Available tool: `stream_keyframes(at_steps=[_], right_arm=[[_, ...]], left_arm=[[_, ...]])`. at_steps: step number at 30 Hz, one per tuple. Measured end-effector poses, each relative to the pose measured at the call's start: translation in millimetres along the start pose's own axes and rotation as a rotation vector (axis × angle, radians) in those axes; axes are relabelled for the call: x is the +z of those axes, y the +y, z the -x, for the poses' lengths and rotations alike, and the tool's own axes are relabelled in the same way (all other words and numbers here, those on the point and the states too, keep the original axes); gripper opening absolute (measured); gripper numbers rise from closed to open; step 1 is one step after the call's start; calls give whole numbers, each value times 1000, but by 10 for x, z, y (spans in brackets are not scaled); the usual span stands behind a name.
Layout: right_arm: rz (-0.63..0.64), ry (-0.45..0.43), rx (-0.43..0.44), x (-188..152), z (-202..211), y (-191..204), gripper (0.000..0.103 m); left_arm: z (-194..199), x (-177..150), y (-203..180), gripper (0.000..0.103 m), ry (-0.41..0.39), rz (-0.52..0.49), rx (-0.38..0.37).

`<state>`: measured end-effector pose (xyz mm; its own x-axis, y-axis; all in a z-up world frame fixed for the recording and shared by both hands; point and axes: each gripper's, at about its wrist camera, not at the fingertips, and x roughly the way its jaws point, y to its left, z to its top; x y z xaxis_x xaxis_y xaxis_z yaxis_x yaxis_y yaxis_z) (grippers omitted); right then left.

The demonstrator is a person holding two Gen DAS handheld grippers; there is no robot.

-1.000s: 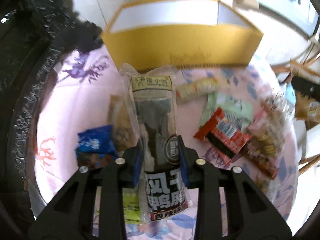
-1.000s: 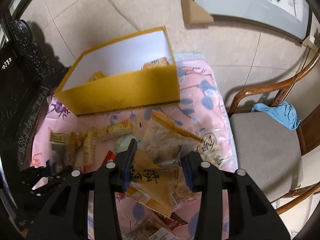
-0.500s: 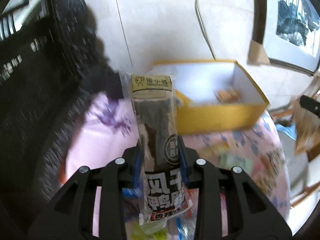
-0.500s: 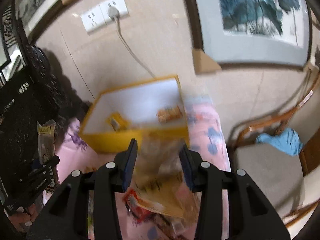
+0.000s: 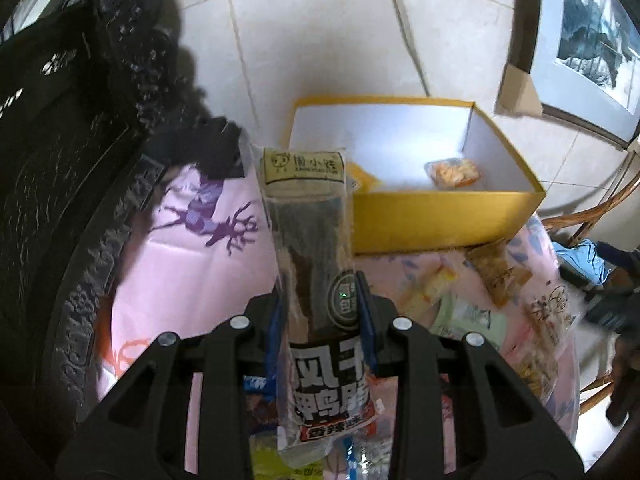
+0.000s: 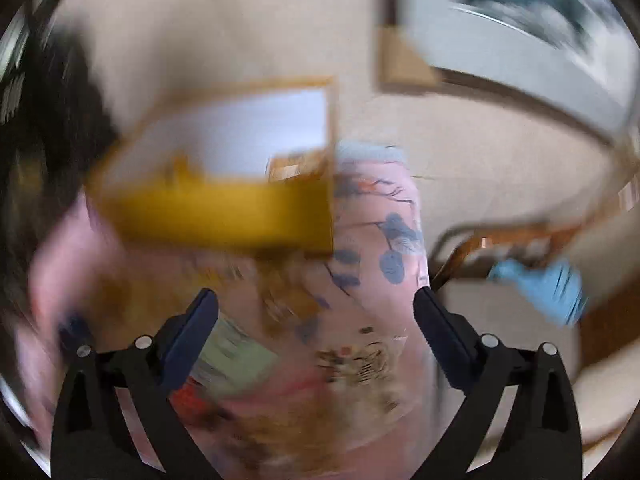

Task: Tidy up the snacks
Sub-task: 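Carry both packets over the yellow box and open both tools to drop them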

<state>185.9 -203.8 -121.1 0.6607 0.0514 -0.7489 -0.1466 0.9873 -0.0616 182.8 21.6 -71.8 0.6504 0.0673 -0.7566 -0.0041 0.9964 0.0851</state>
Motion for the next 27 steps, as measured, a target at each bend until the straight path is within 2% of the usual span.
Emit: stream_keyframes(at_steps=[2, 6, 7, 8, 9, 10, 11, 13, 15, 17, 20, 24, 27], right_arm=[[37, 35, 73, 29, -310, 73, 98], [-118, 68, 95, 170, -784, -3, 98], [-139, 111, 87, 175, -941, -2, 97], [-136, 148, 78, 160, -1032, 20, 73], [-103, 182, 35, 126, -1118, 96, 62], [-62, 167, 15, 117, -1103, 162, 48], [-36, 175, 7, 105, -1092, 216, 41], [-66, 176, -14, 58, -1012, 229, 40], [-167, 157, 37, 32, -843, 132, 40], [-218, 105, 92, 53, -583, 74, 40], [-232, -39, 129, 216, -39, 10, 40], [-273, -150, 110, 660, 363, -202, 40], [-245, -226, 96, 924, 533, -175, 40]], left_arm=[[-4, -38, 79, 32, 11, 15, 18], [-17, -91, 200, 32, 29, 41, 45], [-26, -93, 207, 32, 34, 44, 49], [-34, -99, 215, 32, 38, 45, 56], [-35, -100, 216, 32, 38, 43, 57], [-26, -110, 215, 32, 33, 41, 54], [-23, -112, 215, 32, 33, 39, 52], [-40, -117, 206, 32, 43, 37, 49], [-44, -121, 186, 32, 50, 36, 45], [-27, -105, 153, 32, 46, 26, 36], [34, -14, 84, 32, 3, 9, 32], [53, 330, -74, 32, -71, -15, -9], [13, 714, -183, 32, -140, -54, -19]])
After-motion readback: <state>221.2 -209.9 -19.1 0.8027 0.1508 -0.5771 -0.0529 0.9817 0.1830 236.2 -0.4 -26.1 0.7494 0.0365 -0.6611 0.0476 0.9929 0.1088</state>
